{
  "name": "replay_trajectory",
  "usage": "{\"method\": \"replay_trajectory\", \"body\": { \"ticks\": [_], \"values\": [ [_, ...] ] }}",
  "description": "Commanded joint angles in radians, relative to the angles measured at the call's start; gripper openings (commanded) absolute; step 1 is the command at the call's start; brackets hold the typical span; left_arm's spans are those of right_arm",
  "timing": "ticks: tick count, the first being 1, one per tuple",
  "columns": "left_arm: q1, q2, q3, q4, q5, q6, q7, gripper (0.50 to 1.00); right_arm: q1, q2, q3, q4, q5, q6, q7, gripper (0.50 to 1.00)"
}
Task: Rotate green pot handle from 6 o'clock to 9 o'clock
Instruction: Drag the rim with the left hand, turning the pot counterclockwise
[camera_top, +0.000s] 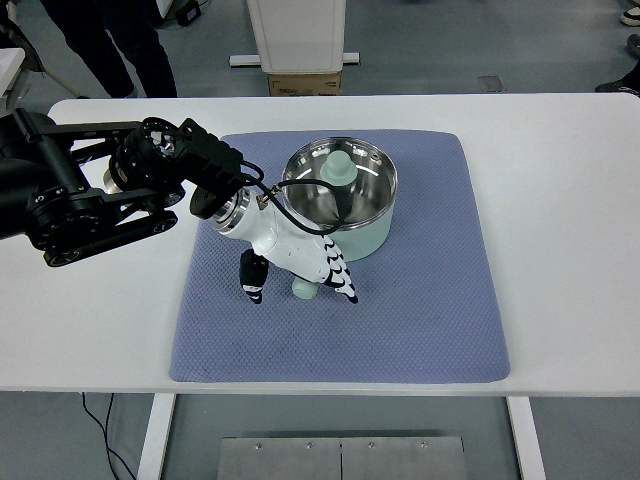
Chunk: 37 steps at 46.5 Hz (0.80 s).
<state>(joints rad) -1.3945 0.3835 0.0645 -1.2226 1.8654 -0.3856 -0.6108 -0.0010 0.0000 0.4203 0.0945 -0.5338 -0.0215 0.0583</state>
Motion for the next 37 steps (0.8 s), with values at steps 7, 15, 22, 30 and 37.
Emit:
{"method": "replay_trajectory", "body": {
  "ticks": [7,15,22,30,37],
  "values": [
    [-0.006,0.034,0.000,-0.001,0.014,0.001,0.000,1.000,0.000,0.000,0.000,0.001,0.000,0.000,0.000,1.000],
    [-0.008,0.037,0.000,-0.001,0.028,0.001,0.000,1.000,0.001,0.000,0.000,0.001,0.000,0.000,0.000,1.000],
    [-0.006,0.043,0.000,-0.001,0.028,0.001,0.000,1.000,0.001,0.000,0.000,0.001,0.000,0.000,0.000,1.000],
    [-0.003,0.051,0.001,-0.001,0.029,0.001,0.000,1.000,0.000,0.000,0.000,0.001,0.000,0.000,0.000,1.000],
    [-0.001,0.051,0.012,-0.003,0.029,0.001,0.000,1.000,0.001,0.000,0.000,-0.001,0.000,0.000,0.000,1.000]
  ]
}}
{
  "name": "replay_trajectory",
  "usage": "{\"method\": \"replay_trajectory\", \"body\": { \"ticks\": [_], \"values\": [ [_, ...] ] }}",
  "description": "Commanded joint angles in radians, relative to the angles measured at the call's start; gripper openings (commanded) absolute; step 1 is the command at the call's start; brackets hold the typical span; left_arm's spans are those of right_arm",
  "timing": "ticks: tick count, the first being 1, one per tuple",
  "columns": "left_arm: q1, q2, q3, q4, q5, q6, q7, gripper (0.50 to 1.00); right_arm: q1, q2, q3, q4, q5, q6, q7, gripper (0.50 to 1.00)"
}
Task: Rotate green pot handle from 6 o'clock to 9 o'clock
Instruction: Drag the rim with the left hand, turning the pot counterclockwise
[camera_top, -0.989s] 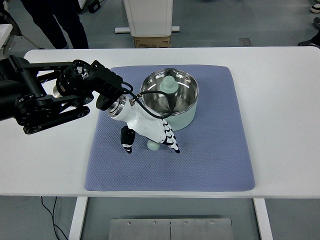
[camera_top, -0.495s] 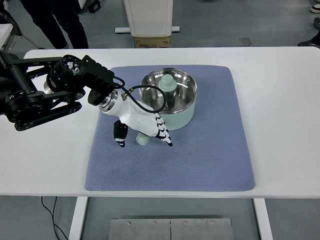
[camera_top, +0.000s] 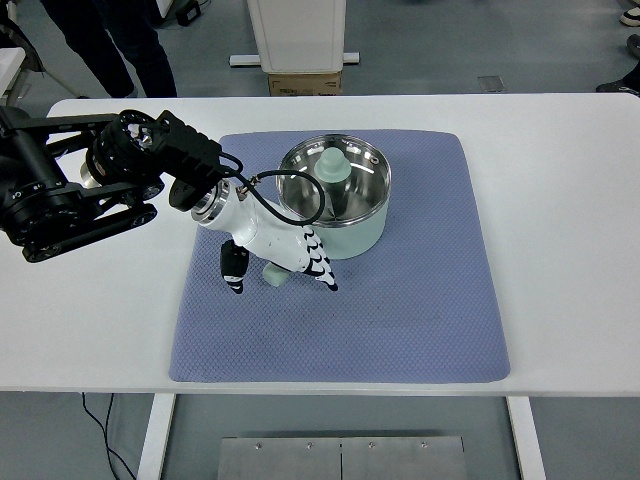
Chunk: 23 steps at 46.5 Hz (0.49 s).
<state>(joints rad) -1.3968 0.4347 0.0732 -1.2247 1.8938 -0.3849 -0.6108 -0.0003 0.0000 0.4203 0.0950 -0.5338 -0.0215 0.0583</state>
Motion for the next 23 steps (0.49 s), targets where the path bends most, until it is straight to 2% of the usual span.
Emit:
{"method": "replay_trajectory", "body": {
  "ticks": [1,23],
  "values": [
    [0.002,-0.001,0.004,-0.001,0.001,0.000,0.000,1.000,0.000,0.000,0.000,0.000,0.000,0.000,0.000,1.000],
    [-0.016,0.035,0.022,-0.013,0.001,-0.002,0.000,1.000,0.000,0.000,0.000,0.000,0.000,0.000,0.000,1.000]
  ]
}}
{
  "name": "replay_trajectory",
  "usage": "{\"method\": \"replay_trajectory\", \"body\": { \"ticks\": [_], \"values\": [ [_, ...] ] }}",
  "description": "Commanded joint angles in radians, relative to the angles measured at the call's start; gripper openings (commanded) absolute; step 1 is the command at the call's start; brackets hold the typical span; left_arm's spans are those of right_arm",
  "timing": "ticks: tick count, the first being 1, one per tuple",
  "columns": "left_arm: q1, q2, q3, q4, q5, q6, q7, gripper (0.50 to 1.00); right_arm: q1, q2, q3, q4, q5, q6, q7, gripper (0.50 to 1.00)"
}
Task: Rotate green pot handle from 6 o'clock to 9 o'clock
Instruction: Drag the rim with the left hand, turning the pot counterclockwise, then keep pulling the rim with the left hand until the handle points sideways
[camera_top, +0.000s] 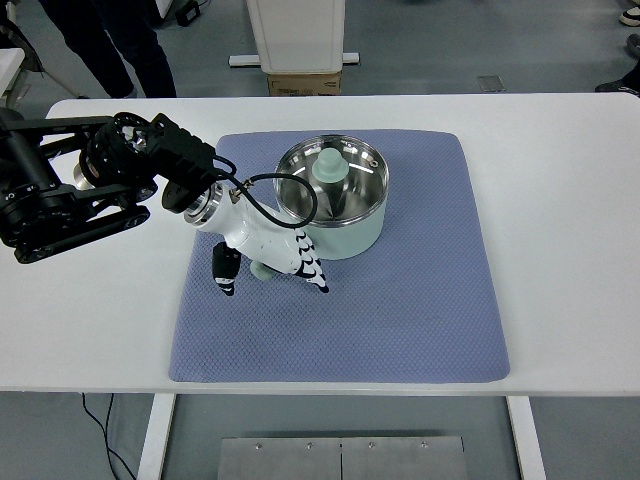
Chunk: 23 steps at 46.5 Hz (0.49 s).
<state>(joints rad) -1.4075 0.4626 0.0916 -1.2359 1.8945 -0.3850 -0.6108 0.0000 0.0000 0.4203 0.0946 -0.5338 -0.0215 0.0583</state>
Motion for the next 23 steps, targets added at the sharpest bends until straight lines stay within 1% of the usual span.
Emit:
{"method": "replay_trajectory", "body": {
  "ticks": [1,23],
  "values": [
    [-0.007,0.008,0.007,-0.002,0.000,-0.002,0.000,1.000,0.000,0.000,0.000,0.001,0.000,0.000,0.000,1.000],
    [-0.019,0.057,0.033,-0.002,0.029,0.000,0.000,1.000,-0.002,0.000,0.000,-0.001,0.000,0.000,0.000,1.000]
  ]
}}
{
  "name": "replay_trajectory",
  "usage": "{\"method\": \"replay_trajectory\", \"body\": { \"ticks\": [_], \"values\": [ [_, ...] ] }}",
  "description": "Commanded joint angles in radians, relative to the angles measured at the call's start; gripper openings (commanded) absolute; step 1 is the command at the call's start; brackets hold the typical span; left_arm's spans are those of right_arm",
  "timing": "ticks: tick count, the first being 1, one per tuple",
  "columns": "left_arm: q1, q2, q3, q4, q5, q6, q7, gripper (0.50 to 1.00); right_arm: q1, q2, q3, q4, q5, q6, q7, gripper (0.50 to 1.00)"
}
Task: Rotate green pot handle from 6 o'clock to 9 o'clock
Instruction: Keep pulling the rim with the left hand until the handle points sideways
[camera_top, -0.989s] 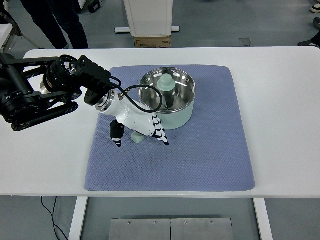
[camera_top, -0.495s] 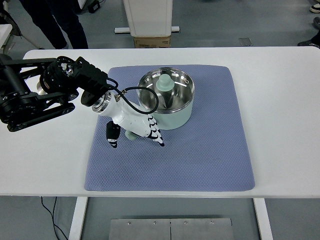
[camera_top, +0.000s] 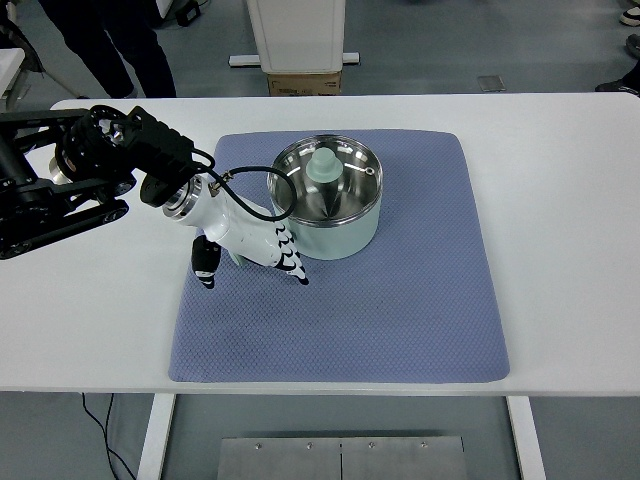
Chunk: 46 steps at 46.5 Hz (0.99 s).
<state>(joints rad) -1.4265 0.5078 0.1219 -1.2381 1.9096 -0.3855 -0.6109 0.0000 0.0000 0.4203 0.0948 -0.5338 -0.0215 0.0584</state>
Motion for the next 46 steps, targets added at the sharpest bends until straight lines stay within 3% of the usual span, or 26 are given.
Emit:
{"method": "replay_trajectory", "body": {
  "ticks": [1,46],
  "values": [
    [0.000,0.017,0.002,0.000,0.017,0.000,0.000,1.000,0.000,0.000,0.000,-0.001,0.000,0.000,0.000,1.000],
    [0.005,0.120,0.005,0.012,0.074,0.036,0.000,1.000,0.000,0.000,0.000,0.000,0.000,0.000,0.000,1.000]
  ]
}}
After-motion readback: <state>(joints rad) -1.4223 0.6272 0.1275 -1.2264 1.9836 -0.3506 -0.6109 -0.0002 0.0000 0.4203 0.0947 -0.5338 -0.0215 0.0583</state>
